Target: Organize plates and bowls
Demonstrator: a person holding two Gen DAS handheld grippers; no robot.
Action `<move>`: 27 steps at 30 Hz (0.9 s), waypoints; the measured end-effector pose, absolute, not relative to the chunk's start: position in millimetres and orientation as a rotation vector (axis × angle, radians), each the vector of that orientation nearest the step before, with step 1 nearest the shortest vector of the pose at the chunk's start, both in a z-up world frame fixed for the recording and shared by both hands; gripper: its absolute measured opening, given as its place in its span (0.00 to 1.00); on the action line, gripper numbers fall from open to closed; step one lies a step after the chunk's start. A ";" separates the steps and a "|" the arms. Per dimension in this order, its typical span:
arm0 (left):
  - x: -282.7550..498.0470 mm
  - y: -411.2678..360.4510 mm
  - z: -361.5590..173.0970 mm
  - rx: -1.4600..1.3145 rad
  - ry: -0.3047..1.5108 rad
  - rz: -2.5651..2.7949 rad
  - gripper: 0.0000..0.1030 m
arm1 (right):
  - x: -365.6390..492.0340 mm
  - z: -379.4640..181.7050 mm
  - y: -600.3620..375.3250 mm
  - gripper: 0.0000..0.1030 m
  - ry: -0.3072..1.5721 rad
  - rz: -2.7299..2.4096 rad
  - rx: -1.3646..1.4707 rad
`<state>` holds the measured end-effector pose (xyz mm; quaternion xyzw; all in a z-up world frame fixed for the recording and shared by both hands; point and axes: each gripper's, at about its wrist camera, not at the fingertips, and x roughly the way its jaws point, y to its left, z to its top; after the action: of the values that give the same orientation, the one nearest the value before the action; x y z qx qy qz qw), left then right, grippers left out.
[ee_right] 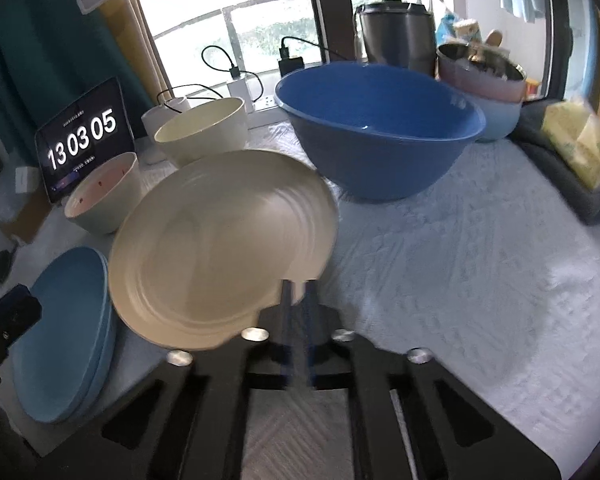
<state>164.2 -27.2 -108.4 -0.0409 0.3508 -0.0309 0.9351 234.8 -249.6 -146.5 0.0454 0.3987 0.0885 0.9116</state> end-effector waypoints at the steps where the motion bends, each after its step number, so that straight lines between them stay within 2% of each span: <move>1: 161.8 -30.0 -107.1 -0.079 0.714 -0.068 0.44 | 232.3 -146.0 -251.6 0.02 0.819 0.180 0.093; 12: 142.6 -50.6 -101.5 -0.061 0.698 -0.100 0.44 | 206.3 -142.2 -277.2 0.02 0.816 0.194 0.192; 20: 153.2 -39.4 -104.1 -0.070 0.700 -0.082 0.44 | 219.5 -146.6 -268.0 0.04 0.845 0.214 0.226; 24: 161.3 -32.5 -107.8 -0.080 0.707 -0.074 0.44 | 230.7 -149.6 -262.9 0.12 0.855 0.217 0.245; 27: 166.0 -25.9 -109.8 -0.092 0.709 -0.067 0.44 | 238.9 -149.2 -264.0 0.25 0.855 0.222 0.268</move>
<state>166.0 -25.9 -109.8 -0.0450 0.3467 -0.0326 0.9363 238.9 -264.0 -149.2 0.1292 0.4126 0.1069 0.8953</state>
